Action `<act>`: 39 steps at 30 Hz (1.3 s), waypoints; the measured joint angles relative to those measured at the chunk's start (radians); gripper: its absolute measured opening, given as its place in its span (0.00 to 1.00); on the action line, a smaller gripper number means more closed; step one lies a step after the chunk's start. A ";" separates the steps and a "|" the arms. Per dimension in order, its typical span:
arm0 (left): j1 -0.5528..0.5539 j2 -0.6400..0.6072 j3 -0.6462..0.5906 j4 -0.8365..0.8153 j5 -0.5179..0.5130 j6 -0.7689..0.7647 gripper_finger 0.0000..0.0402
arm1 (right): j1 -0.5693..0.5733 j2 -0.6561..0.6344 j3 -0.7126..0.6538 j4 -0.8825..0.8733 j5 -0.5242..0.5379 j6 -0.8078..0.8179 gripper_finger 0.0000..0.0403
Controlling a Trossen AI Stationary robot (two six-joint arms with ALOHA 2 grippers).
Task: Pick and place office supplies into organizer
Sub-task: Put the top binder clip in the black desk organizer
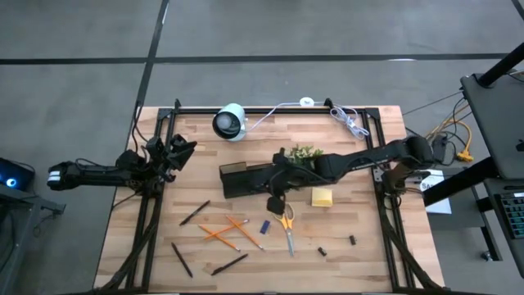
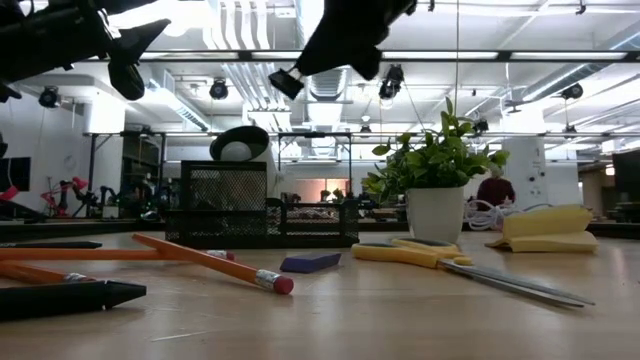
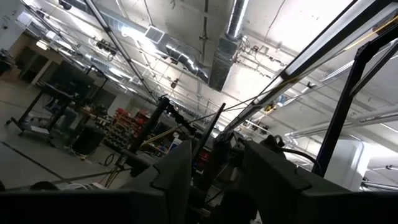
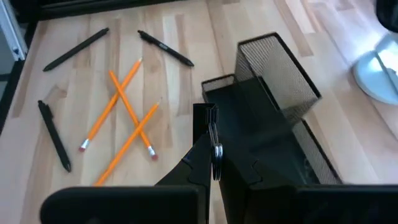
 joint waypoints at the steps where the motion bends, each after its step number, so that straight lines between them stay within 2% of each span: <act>1: 0.000 0.000 0.000 0.000 0.000 0.000 0.33 | -0.003 0.012 0.011 0.000 -0.002 -0.014 0.02; 14: 0.000 0.006 0.000 -0.001 0.000 0.000 0.33 | -0.058 0.130 0.135 0.001 -0.060 -0.142 0.02; 23: 0.000 0.006 0.000 -0.002 0.000 0.000 0.33 | -0.082 0.167 0.136 0.044 -0.081 -0.160 0.02; 31: 0.000 0.007 0.000 -0.002 0.000 0.000 0.33 | -0.083 0.247 0.137 0.171 -0.131 -0.178 0.02; 39: 0.000 0.007 -0.001 -0.002 0.000 0.000 0.33 | -0.087 0.307 0.150 0.161 -0.128 -0.199 0.02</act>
